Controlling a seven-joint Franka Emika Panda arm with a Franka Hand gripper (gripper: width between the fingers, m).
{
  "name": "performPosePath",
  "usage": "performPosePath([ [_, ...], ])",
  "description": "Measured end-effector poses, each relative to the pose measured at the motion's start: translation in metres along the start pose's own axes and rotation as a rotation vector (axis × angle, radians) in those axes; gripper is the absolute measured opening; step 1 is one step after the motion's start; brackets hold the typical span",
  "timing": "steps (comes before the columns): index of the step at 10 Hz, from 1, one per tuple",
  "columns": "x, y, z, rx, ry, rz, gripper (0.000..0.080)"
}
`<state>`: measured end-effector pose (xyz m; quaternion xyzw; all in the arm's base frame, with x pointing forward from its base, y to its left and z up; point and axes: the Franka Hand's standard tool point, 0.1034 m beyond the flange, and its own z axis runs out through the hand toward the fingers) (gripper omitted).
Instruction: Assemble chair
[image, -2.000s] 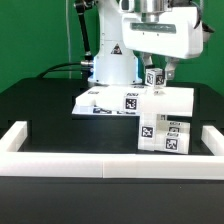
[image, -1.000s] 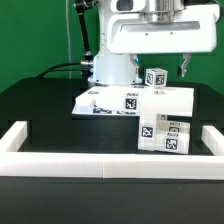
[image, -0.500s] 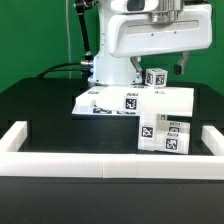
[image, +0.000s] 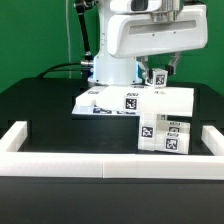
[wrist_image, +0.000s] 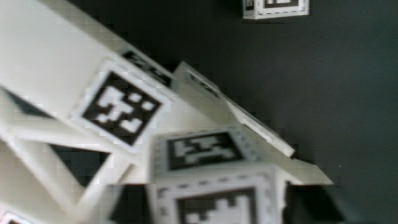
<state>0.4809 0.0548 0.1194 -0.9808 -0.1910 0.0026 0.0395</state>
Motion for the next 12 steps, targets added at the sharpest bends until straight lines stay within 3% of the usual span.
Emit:
performPosePath([
  [1,0.0,0.0,0.0,0.0,0.0,0.0,0.0285],
  [4,0.0001,-0.0003,0.0,0.001,0.001,0.04,0.0285],
  [12,0.0016,-0.0049,0.0007,0.012,0.004,0.789,0.0287],
])
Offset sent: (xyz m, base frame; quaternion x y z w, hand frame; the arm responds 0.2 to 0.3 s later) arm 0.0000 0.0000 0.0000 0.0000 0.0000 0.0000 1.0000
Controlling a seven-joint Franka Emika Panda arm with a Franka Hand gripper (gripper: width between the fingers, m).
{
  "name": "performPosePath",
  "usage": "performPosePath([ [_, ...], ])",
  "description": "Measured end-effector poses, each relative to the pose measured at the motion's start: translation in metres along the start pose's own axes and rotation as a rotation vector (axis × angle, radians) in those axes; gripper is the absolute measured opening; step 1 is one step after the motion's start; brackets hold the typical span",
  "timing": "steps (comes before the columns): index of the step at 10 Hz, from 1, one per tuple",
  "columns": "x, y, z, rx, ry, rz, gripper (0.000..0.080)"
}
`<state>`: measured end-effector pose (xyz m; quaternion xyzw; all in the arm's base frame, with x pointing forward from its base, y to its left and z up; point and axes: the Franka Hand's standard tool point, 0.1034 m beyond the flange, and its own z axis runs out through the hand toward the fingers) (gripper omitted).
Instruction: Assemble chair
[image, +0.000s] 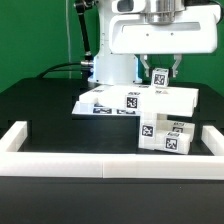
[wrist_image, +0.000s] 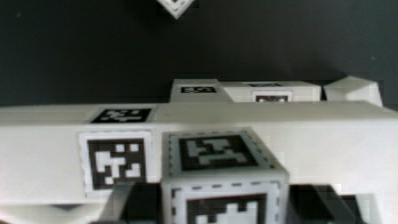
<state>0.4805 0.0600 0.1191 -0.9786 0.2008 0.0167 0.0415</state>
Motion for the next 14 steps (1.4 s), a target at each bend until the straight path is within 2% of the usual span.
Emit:
performPosePath([
  [12,-0.0036,-0.0071,0.0011,0.013,-0.008,0.721,0.0287],
  [13,-0.0037,-0.0073,0.0012,0.013,-0.008,0.681,0.0518],
  [14,-0.0038,-0.0075,0.0012,0.013,-0.008,0.646,0.0518],
])
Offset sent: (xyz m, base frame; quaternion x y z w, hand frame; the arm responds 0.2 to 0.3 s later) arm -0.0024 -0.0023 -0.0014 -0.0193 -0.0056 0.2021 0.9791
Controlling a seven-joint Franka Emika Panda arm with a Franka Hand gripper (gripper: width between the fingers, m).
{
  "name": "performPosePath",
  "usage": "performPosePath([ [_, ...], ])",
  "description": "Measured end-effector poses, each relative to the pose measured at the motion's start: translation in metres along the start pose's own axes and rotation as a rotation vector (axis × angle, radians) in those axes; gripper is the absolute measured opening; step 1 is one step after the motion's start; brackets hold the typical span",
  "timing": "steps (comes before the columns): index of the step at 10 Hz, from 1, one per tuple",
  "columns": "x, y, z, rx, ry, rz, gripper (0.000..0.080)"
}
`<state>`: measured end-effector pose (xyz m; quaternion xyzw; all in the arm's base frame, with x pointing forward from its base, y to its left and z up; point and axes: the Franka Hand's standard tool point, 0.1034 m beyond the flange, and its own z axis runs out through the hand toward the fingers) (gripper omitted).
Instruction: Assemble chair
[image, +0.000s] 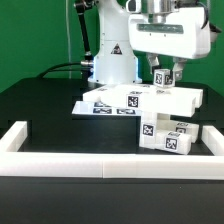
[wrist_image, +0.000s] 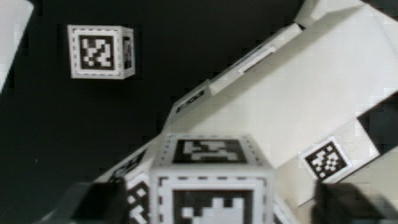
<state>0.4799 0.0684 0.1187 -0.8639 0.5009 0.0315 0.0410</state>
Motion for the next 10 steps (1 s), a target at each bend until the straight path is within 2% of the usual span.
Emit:
performPosePath([
  [1,-0.0006,-0.0005,-0.0001,0.0,0.0,-0.039,0.0611],
  [2,-0.0009,-0.0006,-0.0001,0.0,0.0,-0.092,0.0638],
  [5,-0.0019,0.0007,0.001,-0.002,-0.001,-0.406,0.0647],
  [10,-0.0023,0.0009,0.0014,-0.004,-0.001,-0.764,0.0649],
])
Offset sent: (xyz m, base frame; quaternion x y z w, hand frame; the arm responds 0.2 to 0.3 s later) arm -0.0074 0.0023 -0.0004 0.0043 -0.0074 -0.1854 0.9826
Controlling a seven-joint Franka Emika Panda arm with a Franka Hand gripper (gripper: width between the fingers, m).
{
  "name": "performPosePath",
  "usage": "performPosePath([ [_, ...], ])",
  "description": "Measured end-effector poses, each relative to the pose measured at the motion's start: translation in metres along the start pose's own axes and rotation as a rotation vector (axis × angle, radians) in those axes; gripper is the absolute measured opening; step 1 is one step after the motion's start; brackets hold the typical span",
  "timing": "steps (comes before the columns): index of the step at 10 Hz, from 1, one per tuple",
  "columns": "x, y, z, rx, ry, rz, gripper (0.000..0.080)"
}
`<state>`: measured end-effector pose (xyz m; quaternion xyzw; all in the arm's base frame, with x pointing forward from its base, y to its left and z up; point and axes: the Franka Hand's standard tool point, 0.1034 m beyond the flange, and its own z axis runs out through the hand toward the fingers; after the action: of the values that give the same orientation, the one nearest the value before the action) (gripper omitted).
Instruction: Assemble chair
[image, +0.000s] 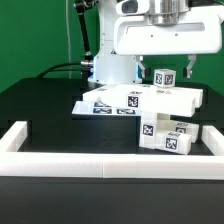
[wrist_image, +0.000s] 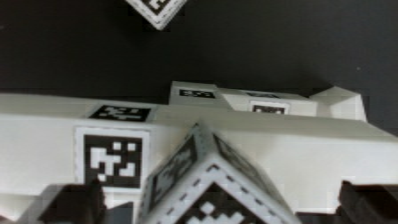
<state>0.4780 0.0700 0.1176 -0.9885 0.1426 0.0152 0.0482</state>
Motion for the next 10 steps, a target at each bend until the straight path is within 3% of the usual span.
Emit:
performPosePath([
  [5,-0.003,-0.0018,0.0033,-0.01,0.008,-0.527,0.0649],
  [9,-0.0008,0.001,0.0039,-0.015,0.007,-0.745,0.0649],
  [10,-0.0008,0.001,0.0039,-0.015,0.007,-0.74,0.0533],
])
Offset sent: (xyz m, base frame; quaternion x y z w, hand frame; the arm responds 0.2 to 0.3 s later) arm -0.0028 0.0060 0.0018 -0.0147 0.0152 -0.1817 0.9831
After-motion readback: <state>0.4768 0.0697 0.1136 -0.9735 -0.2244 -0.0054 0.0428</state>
